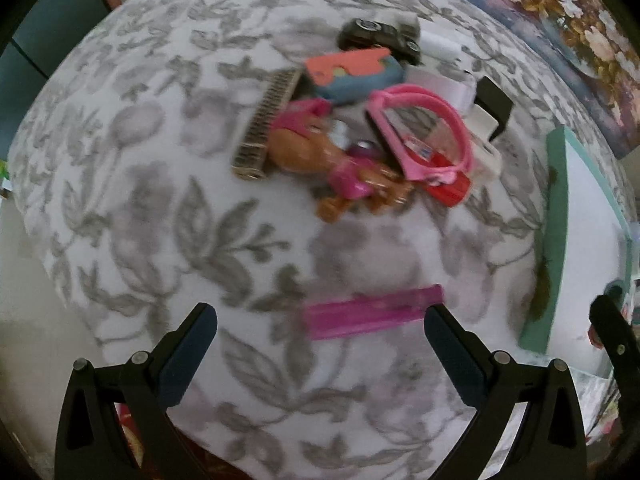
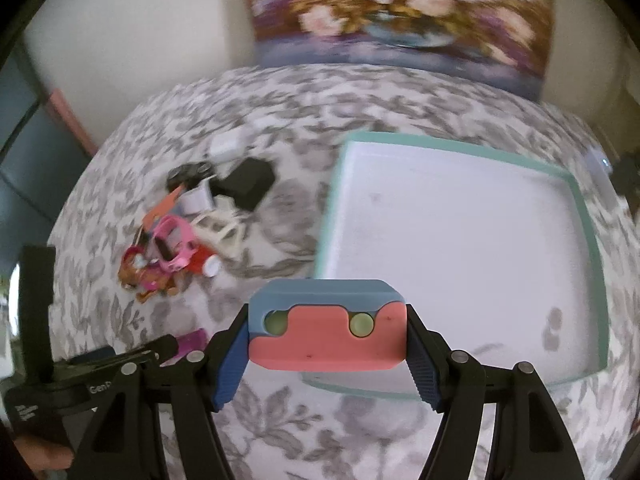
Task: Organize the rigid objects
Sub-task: 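Carry the eraser into the tray while the left gripper places the pink lighter there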
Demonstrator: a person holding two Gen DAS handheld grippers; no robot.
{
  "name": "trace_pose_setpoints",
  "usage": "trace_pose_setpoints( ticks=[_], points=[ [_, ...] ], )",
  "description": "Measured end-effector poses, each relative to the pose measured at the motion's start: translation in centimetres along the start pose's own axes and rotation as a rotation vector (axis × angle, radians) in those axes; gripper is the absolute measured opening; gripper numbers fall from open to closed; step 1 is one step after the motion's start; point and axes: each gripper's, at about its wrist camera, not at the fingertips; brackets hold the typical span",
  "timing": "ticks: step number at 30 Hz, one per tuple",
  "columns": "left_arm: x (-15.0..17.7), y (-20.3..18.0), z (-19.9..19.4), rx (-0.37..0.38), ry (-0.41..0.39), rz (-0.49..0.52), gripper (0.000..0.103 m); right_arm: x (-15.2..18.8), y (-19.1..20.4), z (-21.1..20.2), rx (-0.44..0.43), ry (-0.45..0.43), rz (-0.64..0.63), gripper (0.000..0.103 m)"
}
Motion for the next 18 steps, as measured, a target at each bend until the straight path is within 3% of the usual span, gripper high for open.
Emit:
trace_pose_setpoints(
  ticks=[3,7,14,18],
  points=[
    [0.5,-1.3,0.0,0.023,0.002,0.0,0.103,0.3,-2.1,-0.4,-0.007,-0.005,0.056,0.073],
    [0.8,-3.1,0.3,-0.011,-0.009,0.029,0.102,0.4,-3.9,-0.7,-0.013,-0.011,0.096,0.072],
    [2.0,-6.6,0.9,-0.07,-0.007,0.055,0.082,0.4,-5.5,-1.2,-0.022,-0.022,0.128,0.072],
    [2.1,-7.2,0.7,-0.06,-0.023,0.064,0.083,0.4,-6.0,-1.2,-0.027,-0.02,0.142,0.073]
  ],
)
Point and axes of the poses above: each gripper's, at about its wrist camera, not at the fingertips, and z roughly the way its jaws point, y to its left, x to its underside, and after that the axes turned 8 degrees about -z, right-handed
